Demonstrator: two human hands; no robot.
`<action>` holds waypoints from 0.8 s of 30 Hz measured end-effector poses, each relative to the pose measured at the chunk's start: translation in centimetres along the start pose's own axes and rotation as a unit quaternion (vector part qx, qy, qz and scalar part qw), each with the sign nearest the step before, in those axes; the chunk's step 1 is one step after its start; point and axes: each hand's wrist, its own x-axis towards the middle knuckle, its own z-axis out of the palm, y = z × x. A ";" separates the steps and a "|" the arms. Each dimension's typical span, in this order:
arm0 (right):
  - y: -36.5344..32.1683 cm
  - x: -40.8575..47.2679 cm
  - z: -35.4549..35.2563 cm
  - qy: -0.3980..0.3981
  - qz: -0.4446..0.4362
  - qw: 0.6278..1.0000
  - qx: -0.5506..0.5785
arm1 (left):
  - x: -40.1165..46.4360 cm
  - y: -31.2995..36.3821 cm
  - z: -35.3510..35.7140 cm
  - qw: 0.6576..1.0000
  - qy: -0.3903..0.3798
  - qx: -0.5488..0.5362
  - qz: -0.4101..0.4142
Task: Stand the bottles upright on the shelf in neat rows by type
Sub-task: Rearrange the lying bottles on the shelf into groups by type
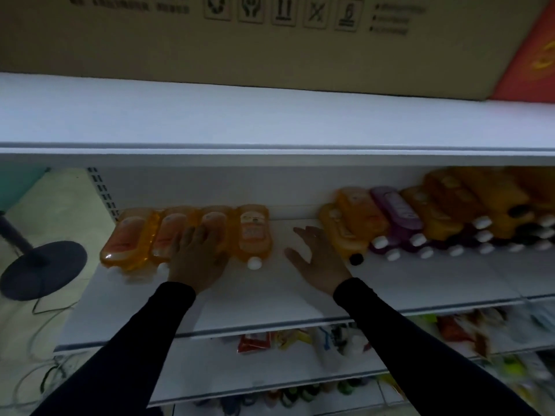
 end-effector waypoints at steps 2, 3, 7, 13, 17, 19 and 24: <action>0.9 -1.2 -2.0 0.038 -0.014 0.999 -0.012 | 0.6 1.4 -1.6 0.999 0.012 -0.035 0.019; 1.4 -1.8 -3.1 0.062 -0.021 0.998 -0.024 | 0.9 2.7 -2.4 0.998 0.011 -0.051 0.036; 4.6 -3.6 -7.7 0.144 -0.034 0.987 -0.057 | 1.6 9.6 -4.0 0.984 0.050 -0.132 0.109; 11.2 -5.2 -14.9 0.195 0.008 0.979 -0.059 | 2.2 20.1 -2.5 0.968 0.006 -0.181 0.174; 15.6 -6.4 -19.9 0.207 0.012 0.976 -0.068 | 3.5 27.7 -0.9 0.969 -0.013 -0.173 0.173; 17.7 -6.8 -22.1 0.205 0.013 0.976 -0.068 | 4.2 31.2 0.1 0.974 -0.005 -0.178 0.139; 21.0 -7.4 -25.5 0.200 -0.025 0.977 -0.066 | 5.3 36.5 2.2 0.992 -0.011 -0.127 0.007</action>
